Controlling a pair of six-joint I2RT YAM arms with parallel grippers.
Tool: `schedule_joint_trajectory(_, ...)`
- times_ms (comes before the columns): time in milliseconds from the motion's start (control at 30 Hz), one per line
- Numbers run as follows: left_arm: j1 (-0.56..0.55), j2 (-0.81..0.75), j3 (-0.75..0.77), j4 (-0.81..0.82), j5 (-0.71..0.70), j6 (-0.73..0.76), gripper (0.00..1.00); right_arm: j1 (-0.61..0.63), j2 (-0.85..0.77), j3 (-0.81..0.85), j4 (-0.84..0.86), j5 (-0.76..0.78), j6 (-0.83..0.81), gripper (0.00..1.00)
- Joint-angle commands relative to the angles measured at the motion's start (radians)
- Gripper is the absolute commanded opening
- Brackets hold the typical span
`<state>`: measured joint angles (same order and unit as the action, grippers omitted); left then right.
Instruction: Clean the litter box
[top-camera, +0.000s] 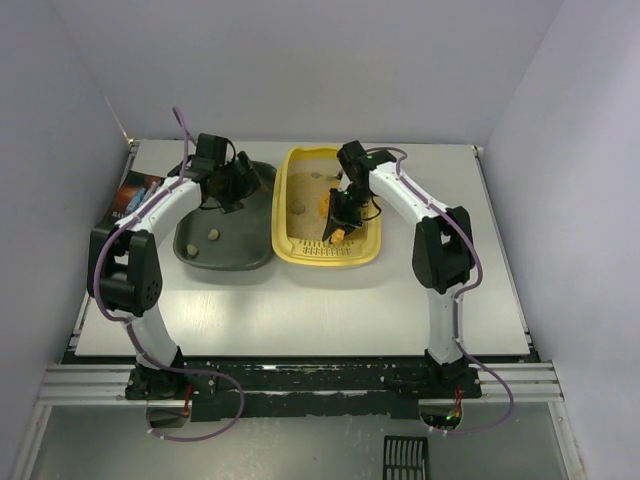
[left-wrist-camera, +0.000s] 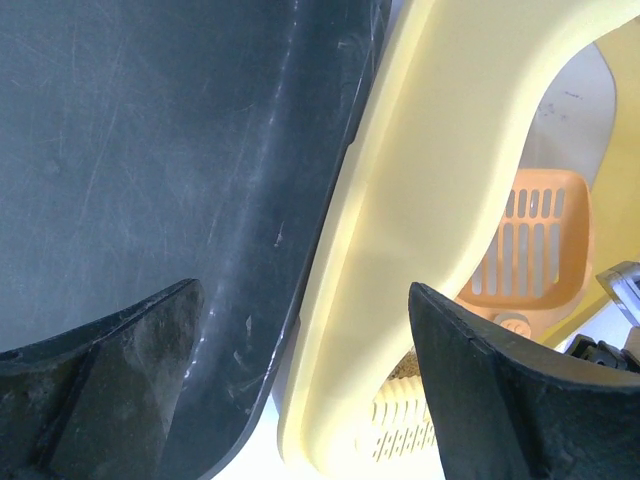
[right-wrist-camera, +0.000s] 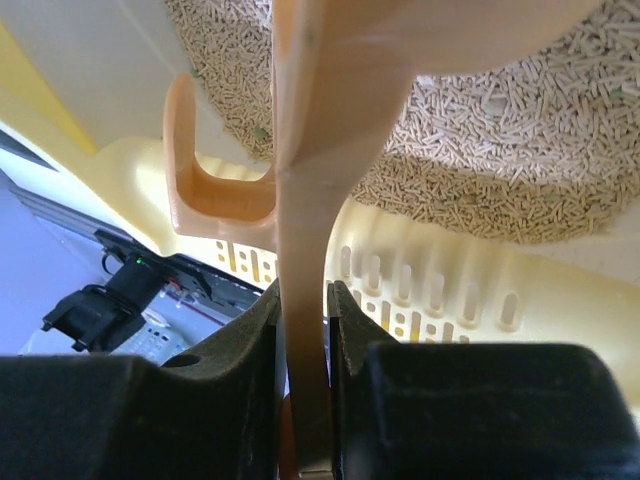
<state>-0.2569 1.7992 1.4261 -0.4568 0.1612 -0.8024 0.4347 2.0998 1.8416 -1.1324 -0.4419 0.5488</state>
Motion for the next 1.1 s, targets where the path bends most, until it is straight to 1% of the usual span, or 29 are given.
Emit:
schedule_joint_trajectory(0,-0.015,-0.031,-0.026,0.052,0.013,-0.020,0.95,0.012,-0.071,-0.014,-0.008,0.008,0.063,0.00)
schedule_joint_trajectory(67,-0.016,-0.036,-0.036,0.062,0.010,-0.027,0.95,0.028,-0.061,0.011,-0.030,0.064,0.068,0.00)
schedule_joint_trajectory(133,-0.017,-0.035,-0.046,0.073,0.014,-0.042,0.95,0.034,-0.017,0.066,-0.084,0.094,0.036,0.00)
schedule_joint_trajectory(200,-0.018,-0.030,-0.055,0.085,0.025,-0.065,0.95,0.036,0.032,0.116,-0.128,0.103,0.015,0.00)
schedule_joint_trajectory(300,-0.022,-0.025,-0.070,0.109,0.039,-0.091,0.94,0.047,0.073,0.146,-0.137,0.120,0.008,0.00)
schedule_joint_trajectory(600,-0.042,0.001,-0.089,0.127,0.022,-0.096,0.93,0.055,0.197,0.229,-0.190,0.121,-0.022,0.00)
schedule_joint_trajectory(667,-0.046,0.005,-0.094,0.136,0.022,-0.101,0.93,0.091,0.229,0.267,-0.217,0.131,-0.032,0.00)
schedule_joint_trajectory(833,-0.056,0.017,-0.091,0.150,0.024,-0.111,0.93,0.106,0.277,0.293,-0.209,0.072,-0.032,0.00)
schedule_joint_trajectory(1067,-0.075,0.036,-0.077,0.156,0.036,-0.113,0.92,0.122,0.309,0.283,-0.179,-0.082,-0.045,0.00)
